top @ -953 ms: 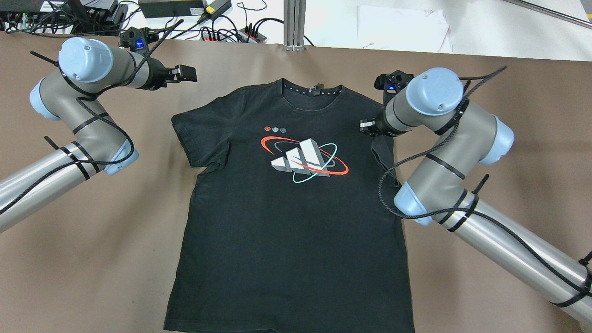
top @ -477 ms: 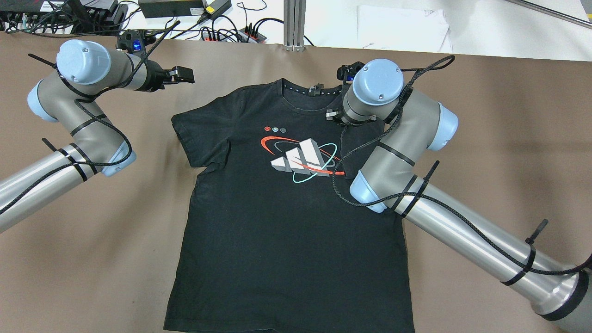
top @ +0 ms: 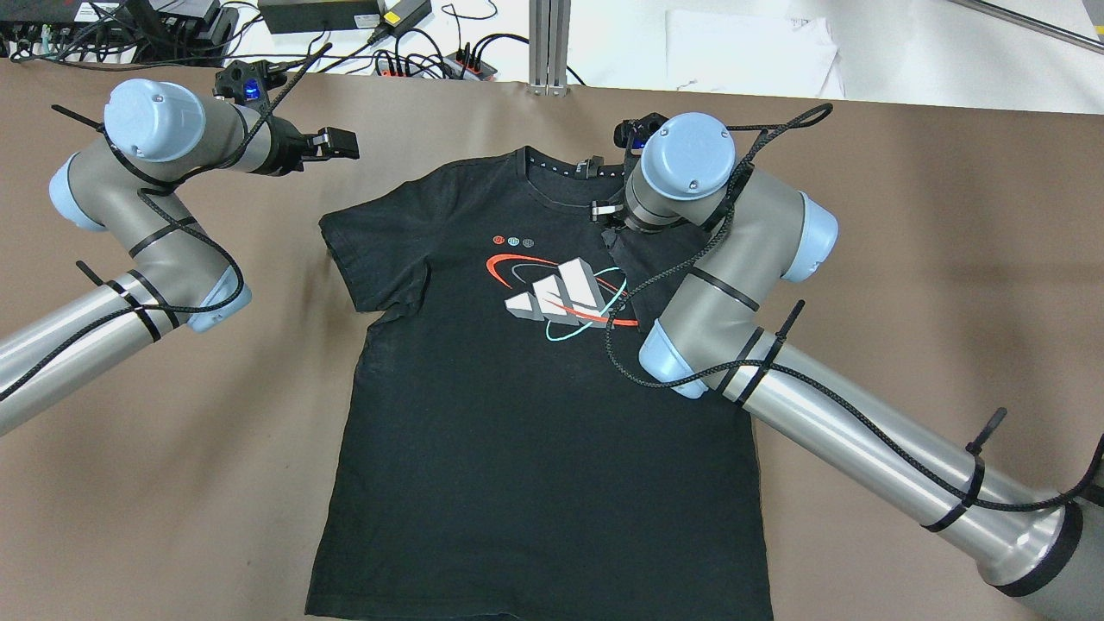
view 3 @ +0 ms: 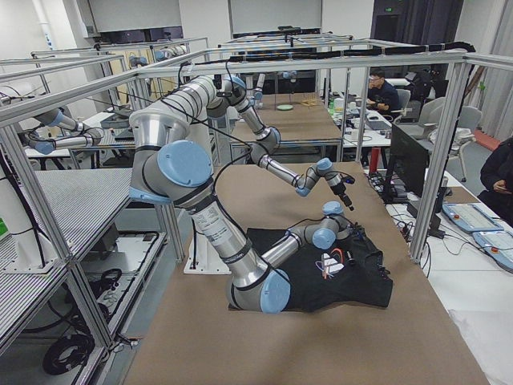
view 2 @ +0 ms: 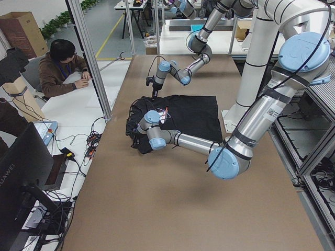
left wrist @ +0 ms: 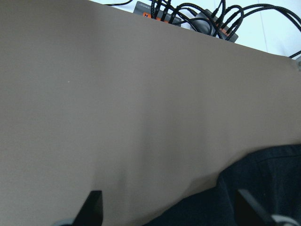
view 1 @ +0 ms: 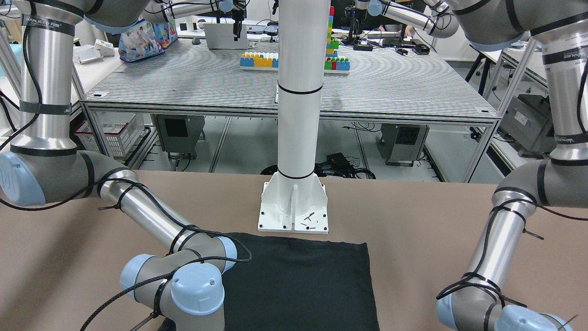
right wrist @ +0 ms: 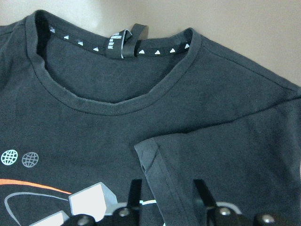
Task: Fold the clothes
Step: 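Lower the left gripper onto the sleeve nearest it and grasp it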
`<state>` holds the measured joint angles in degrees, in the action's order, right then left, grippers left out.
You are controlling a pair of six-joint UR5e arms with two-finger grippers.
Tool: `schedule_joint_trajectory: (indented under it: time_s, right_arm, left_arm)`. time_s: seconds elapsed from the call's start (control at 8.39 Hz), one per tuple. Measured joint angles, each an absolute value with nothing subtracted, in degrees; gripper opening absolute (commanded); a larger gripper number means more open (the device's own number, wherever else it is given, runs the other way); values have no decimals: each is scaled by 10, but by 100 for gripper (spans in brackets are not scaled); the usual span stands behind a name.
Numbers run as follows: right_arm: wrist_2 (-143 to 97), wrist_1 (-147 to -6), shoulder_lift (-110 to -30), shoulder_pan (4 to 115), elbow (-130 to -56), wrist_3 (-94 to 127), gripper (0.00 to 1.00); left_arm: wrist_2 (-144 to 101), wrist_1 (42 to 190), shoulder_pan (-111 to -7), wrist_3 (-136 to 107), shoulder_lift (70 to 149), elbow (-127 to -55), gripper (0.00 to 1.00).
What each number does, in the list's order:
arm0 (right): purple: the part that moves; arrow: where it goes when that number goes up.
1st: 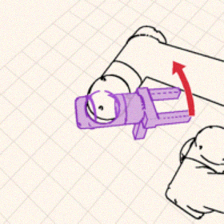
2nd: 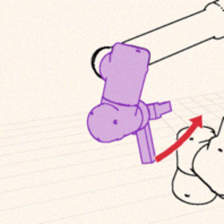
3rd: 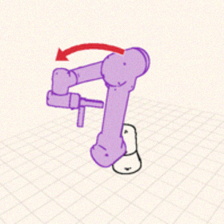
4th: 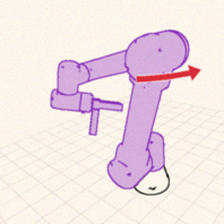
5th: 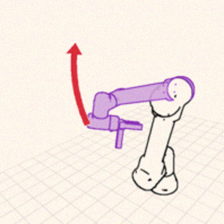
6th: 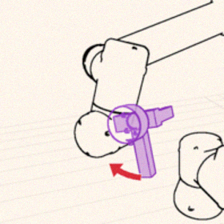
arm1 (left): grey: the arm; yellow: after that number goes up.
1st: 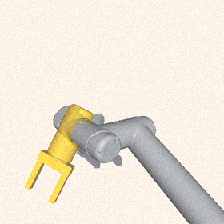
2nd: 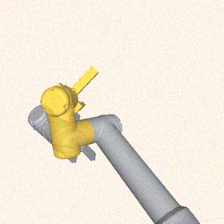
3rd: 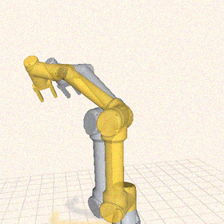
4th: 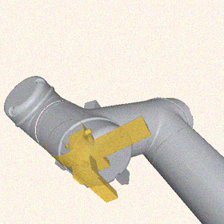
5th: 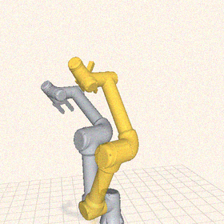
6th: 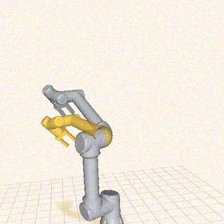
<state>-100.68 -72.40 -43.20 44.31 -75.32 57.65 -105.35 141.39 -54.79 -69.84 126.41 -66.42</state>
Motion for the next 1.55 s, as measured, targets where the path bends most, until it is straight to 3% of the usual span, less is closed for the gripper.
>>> schedule_joint_trajectory:
  time_s: [0.6,1.55]
  right_arm:
    - [-1013,-732,-431,445,-798,576,94]
    - [-1012,-730,-436,442,-805,588,94]
  left_arm:
    - [-1053,1414,-526,-690,1265,-669,100]
    - [-998,1408,-489,-598,1246,-664,100]
